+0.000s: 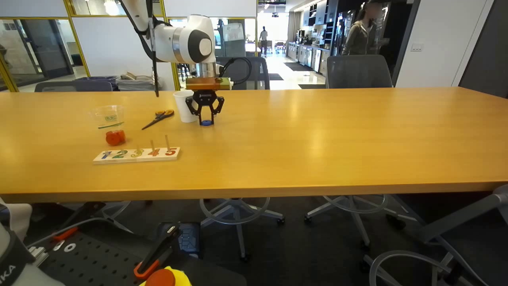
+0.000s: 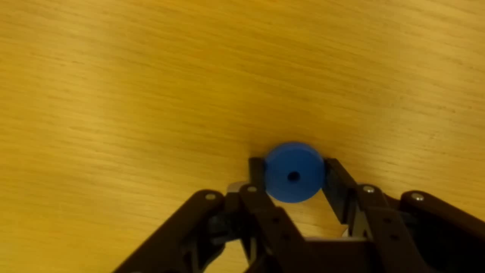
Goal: Put the orange discs in the clear cup and the blue disc in the white cup
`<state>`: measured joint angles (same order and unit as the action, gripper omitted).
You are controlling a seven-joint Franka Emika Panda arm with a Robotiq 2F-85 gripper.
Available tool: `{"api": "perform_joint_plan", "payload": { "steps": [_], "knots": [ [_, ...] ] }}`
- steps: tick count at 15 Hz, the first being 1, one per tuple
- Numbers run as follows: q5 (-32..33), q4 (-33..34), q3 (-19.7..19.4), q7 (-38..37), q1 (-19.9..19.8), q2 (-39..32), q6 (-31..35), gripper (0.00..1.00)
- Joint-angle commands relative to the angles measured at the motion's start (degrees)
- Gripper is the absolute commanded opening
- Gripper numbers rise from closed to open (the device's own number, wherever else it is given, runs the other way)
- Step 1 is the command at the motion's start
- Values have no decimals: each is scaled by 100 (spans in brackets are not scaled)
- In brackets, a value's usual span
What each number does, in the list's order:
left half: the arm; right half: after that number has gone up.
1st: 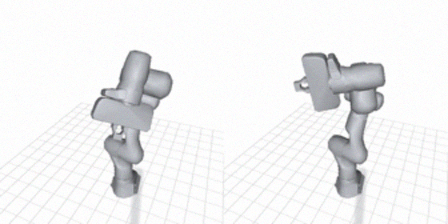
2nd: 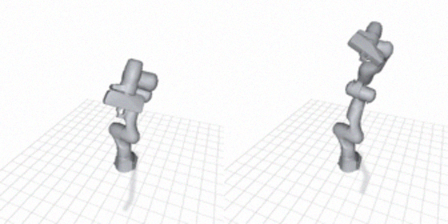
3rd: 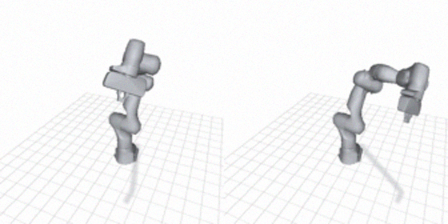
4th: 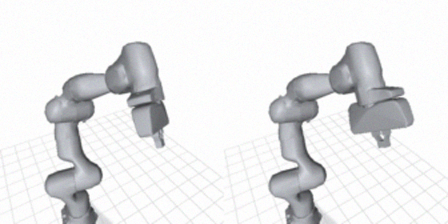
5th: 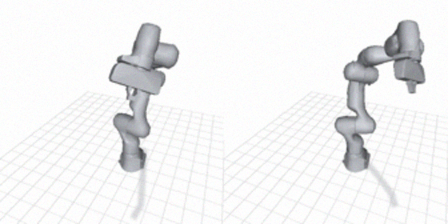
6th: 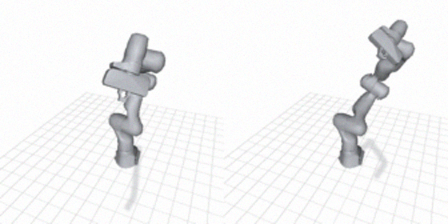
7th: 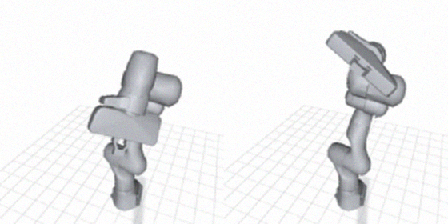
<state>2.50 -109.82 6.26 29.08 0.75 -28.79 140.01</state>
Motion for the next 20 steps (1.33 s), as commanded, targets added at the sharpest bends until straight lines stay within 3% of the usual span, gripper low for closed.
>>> {"api": "perform_joint_plan", "payload": {
  "steps": [1,11,20],
  "knots": [
    [279,21,-121,-395,37,119,30,24],
    [375,-466,-253,-1518,135,1115,886,24],
    [-735,-588,357,-1190,17,1391,879,24]
  ]
}}
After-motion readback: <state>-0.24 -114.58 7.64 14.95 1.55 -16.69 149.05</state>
